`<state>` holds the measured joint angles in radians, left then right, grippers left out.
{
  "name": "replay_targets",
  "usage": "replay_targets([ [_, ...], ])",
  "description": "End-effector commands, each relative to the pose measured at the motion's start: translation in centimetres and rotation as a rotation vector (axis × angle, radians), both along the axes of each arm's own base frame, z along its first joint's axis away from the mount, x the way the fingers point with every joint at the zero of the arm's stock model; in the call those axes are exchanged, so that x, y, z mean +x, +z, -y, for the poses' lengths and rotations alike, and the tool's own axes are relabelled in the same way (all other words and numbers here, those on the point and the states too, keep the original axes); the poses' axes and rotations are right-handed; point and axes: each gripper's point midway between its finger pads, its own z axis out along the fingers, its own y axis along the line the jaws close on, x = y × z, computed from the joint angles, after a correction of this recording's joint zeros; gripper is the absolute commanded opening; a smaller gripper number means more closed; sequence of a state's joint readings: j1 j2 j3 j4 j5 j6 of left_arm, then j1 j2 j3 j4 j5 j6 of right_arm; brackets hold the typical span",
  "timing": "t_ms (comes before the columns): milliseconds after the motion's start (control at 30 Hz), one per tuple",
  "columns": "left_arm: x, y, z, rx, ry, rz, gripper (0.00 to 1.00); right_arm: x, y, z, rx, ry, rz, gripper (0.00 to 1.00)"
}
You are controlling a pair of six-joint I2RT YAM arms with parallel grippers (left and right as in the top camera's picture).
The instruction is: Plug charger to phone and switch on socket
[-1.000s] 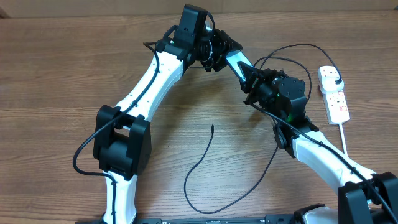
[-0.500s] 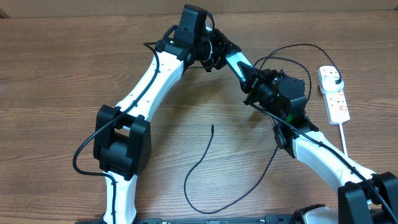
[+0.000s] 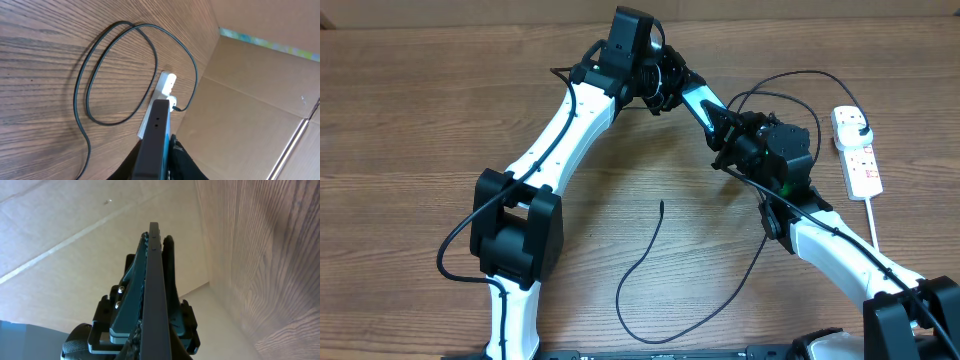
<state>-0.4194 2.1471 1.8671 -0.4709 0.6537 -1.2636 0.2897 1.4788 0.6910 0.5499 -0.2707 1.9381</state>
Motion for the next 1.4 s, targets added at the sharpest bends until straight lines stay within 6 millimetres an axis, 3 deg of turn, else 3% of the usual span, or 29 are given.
replay_targets([
  [0, -0.05, 1.62, 0.42, -0.008, -0.001, 0.034, 0.14, 0.29, 1.96, -0.32, 0.009, 0.007, 0.058, 0.04],
  [433, -0.05, 1.62, 0.42, -0.008, -0.002, 0.034, 0.04, 0.28, 1.96, -0.35, 0.009, 0.007, 0.058, 0.05],
  [800, -0.06, 1.61, 0.42, -0.008, -0.002, 0.033, 0.04, 0.28, 1.96, -0.35, 0.009, 0.007, 0.058, 0.22],
  [967, -0.05, 1.61, 0.42, -0.008, -0.002, 0.034, 0.04, 0.28, 1.96, -0.35, 0.009, 0.007, 0.058, 0.35],
  [1367, 0.12, 1.62, 0.18, -0.007, 0.001, 0.037, 0.04, 0.28, 1.95, -0.35, 0.009, 0.007, 0.058, 0.80],
])
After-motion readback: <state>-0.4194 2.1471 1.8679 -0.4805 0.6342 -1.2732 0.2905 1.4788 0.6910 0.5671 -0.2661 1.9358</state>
